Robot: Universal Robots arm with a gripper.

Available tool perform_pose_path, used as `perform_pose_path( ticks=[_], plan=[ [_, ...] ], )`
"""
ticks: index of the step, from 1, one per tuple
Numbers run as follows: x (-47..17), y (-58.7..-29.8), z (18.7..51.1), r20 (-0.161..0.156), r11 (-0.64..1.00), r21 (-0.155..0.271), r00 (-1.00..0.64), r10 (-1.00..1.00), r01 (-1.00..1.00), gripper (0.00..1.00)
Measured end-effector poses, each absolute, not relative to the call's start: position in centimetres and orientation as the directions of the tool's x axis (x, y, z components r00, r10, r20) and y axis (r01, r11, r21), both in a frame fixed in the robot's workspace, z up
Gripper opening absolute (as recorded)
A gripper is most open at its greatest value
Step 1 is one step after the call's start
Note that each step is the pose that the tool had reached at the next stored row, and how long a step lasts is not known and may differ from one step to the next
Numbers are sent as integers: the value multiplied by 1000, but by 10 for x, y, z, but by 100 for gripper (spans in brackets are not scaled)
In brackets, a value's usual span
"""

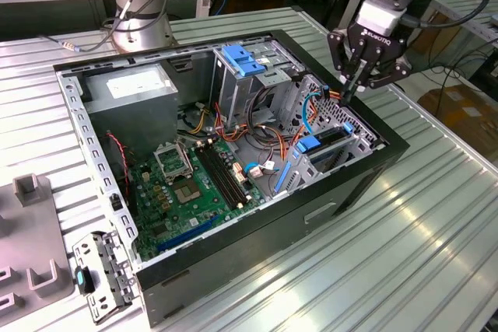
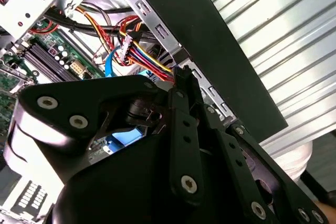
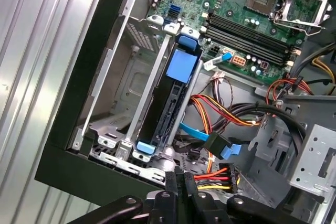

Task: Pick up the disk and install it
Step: 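Insert the first disk wire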

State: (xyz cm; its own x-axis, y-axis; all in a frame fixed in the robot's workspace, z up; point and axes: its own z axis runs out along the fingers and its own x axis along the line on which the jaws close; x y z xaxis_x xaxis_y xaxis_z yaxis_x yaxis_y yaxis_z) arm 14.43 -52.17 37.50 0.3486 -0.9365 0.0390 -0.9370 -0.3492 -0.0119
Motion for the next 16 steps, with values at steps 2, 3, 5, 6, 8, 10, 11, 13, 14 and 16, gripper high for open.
perform_pose_path(
  ticks=[2, 3, 5, 6, 8, 10, 11, 13, 14, 16],
  plan=[
    [143, -522, 375, 39, -327, -12, 326, -945, -945, 17],
    [142, -522, 375, 39, -315, -12, 315, -948, -949, 17],
    [142, -522, 375, 39, -284, -12, 283, -958, -959, 17],
    [142, -522, 375, 39, -263, -12, 262, -964, -965, 17],
    [142, -522, 375, 39, -232, -12, 231, -972, -973, 17],
    [142, -522, 375, 39, -177, -12, 177, -983, -984, 17],
    [142, -522, 374, 39, -163, -12, 162, -986, -987, 17],
    [142, -522, 374, 39, -132, -12, 131, -991, -991, 17],
    [142, -522, 374, 39, -117, -12, 117, -992, -993, 17],
    [141, -522, 374, 39, -91, -12, 91, -995, -996, 17]
  ],
)
